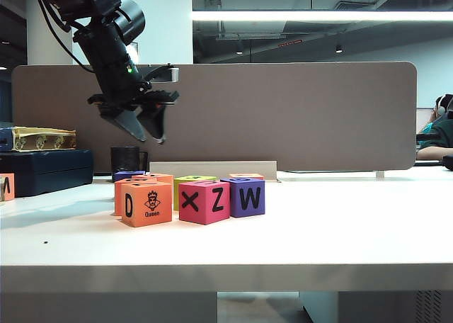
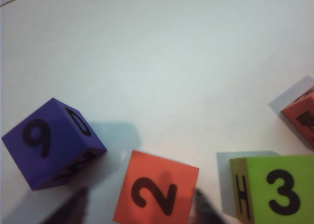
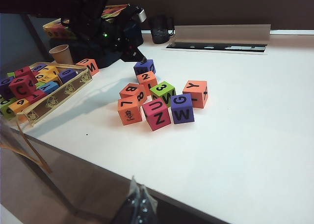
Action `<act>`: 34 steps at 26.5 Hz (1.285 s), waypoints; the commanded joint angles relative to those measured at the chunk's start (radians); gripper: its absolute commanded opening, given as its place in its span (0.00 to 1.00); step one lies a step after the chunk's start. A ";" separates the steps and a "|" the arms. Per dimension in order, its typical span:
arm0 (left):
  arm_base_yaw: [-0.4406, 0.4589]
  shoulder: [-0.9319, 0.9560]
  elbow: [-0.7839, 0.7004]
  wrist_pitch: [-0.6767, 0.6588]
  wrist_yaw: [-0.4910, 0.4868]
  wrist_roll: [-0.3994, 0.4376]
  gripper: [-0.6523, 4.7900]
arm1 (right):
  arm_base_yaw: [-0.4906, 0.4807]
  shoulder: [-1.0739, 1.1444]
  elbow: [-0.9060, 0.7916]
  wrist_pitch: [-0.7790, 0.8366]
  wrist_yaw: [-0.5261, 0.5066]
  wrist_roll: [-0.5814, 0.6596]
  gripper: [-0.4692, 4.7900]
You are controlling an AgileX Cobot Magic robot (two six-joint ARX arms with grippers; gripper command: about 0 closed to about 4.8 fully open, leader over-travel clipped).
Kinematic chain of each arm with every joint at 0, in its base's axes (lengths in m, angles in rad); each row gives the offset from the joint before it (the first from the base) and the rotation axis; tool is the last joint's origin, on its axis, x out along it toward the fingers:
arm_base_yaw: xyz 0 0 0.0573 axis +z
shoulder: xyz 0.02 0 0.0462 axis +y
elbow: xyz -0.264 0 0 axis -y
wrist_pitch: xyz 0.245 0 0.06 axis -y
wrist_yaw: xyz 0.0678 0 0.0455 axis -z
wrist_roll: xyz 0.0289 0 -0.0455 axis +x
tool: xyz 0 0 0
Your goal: Select the appropriate blocks from the scattered letter blocks on the table and arrange them in a row to spell out "23".
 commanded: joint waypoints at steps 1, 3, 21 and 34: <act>-0.002 0.005 0.004 0.003 -0.003 0.060 0.83 | 0.000 0.003 0.002 -0.008 0.000 0.000 0.09; -0.002 0.016 0.004 0.003 -0.003 0.090 0.86 | 0.000 0.003 0.002 -0.011 0.000 0.000 0.09; -0.002 0.087 0.004 -0.006 -0.004 0.150 0.86 | 0.001 0.043 0.003 -0.019 -0.004 0.000 0.09; -0.002 0.087 0.004 -0.010 -0.004 0.150 0.85 | 0.001 0.047 0.018 0.048 -0.004 -0.001 0.09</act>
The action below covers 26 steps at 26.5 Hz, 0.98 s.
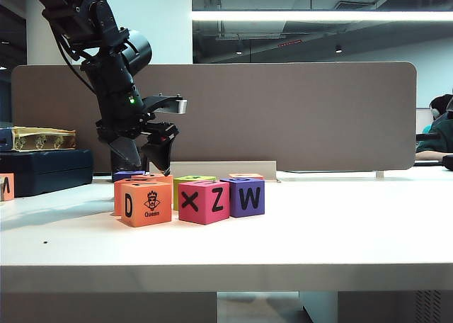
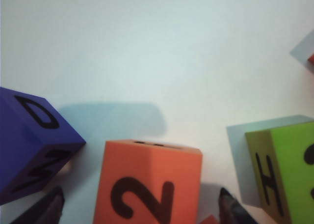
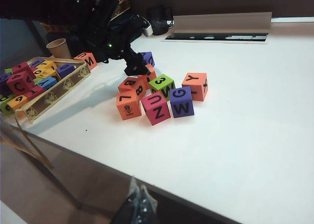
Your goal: Select the appropriate blocks from the scattered letter blocks on the table and arrange them in a row to spell out "23".
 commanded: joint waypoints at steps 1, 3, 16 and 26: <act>-0.001 -0.004 0.003 0.001 0.000 0.003 0.85 | 0.000 0.004 0.023 0.055 -0.003 0.000 0.09; -0.001 -0.004 0.003 0.000 0.000 0.003 0.85 | 0.000 0.010 0.035 0.056 -0.003 0.000 0.09; -0.001 -0.003 0.003 -0.010 0.000 0.003 0.85 | 0.001 0.053 0.114 0.051 -0.003 -0.001 0.09; -0.001 0.026 0.003 -0.024 0.000 0.004 0.85 | 0.001 0.058 0.167 0.051 -0.005 0.000 0.09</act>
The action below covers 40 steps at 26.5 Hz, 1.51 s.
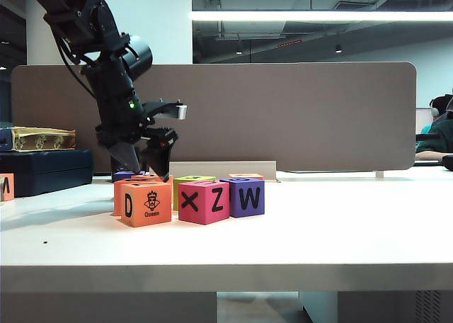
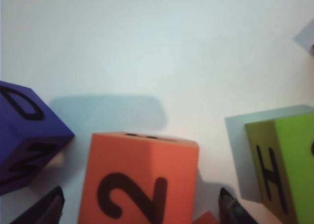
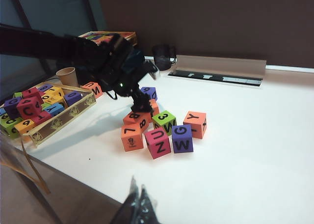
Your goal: Select the appropriate blocks from the scattered letter blocks on the table and arrange them in a row to spell out "23".
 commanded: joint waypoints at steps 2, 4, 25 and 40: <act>-0.001 0.016 0.003 -0.005 0.000 0.004 0.85 | 0.001 0.008 0.018 0.014 -0.006 0.000 0.09; -0.001 0.023 0.003 0.003 0.000 0.004 0.85 | 0.001 0.008 0.018 0.011 -0.006 0.000 0.09; -0.001 0.027 0.003 0.031 0.000 0.004 0.44 | 0.000 0.008 0.018 -0.014 -0.002 0.000 0.09; -0.001 0.016 0.114 -0.034 0.002 0.000 0.44 | 0.000 0.008 0.017 -0.015 -0.002 -0.001 0.09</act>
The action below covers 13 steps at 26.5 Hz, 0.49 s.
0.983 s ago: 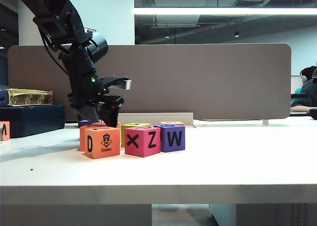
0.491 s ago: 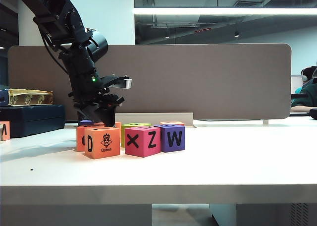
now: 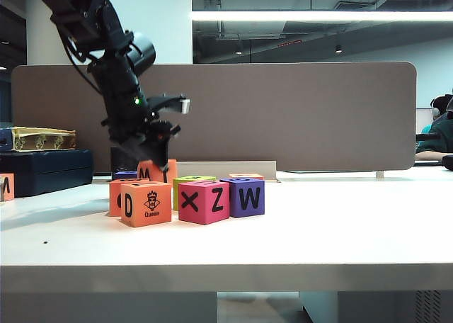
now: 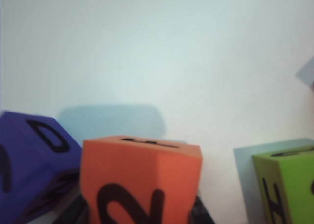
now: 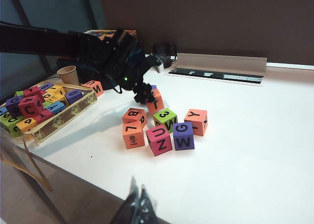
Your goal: Select the appropriate blocks from the scattered letter blocks on the table and arrange them in a row to spell out "23".
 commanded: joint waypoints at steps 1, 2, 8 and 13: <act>-0.001 -0.015 0.049 -0.045 0.004 -0.001 0.44 | 0.000 0.003 0.003 0.012 -0.002 -0.001 0.09; -0.001 -0.016 0.060 -0.056 0.009 -0.001 0.44 | 0.000 0.003 0.003 0.012 -0.002 -0.001 0.09; -0.030 -0.018 0.152 -0.166 0.084 0.008 0.44 | 0.000 0.003 0.003 0.012 -0.001 -0.004 0.09; -0.147 -0.017 0.185 -0.224 0.098 0.204 0.44 | 0.000 0.004 0.002 0.012 0.001 -0.005 0.09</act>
